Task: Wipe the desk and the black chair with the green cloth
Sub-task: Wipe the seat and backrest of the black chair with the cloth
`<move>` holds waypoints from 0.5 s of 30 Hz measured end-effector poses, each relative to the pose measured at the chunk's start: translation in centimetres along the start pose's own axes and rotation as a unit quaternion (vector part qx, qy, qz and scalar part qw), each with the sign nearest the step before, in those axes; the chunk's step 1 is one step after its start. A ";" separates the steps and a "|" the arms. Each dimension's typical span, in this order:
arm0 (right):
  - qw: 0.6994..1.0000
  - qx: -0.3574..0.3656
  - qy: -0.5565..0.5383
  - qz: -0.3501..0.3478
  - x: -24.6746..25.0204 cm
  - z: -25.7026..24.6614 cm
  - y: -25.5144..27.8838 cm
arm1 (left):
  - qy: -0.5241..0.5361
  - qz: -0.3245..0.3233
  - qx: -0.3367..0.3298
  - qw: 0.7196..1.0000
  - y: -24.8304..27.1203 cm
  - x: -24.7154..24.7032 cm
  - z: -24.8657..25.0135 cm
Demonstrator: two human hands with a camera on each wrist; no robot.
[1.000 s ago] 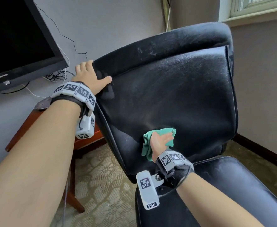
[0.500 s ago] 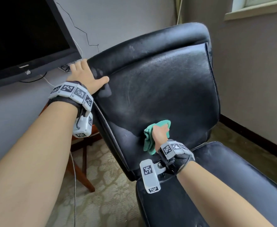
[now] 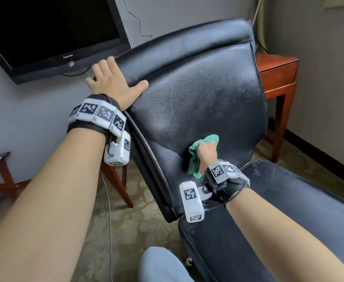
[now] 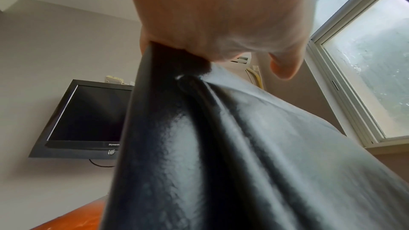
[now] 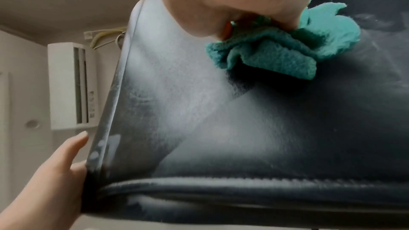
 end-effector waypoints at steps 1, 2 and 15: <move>0.999 0.019 0.030 -0.007 0.1 -1.1 2.9 | -0.006 -0.002 -0.002 1.000 0.3 0.4 0.0; 0.998 0.031 0.060 -0.009 0.4 -2.3 6.5 | -0.013 -0.005 -0.004 1.000 0.6 0.7 0.0; 0.825 0.460 0.262 -0.199 -6.5 -12.2 20.8 | 0.151 -0.112 0.058 0.981 1.7 4.8 -2.3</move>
Point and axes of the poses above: each hand's wrist, its own y-axis away from the middle knuckle, its own x-axis out of the back of the hand, z = x × y, the point moved 2 cm from there along -y, towards the middle knuckle, and after that the axes turned 8 degrees about z, right-handed, at the moved point
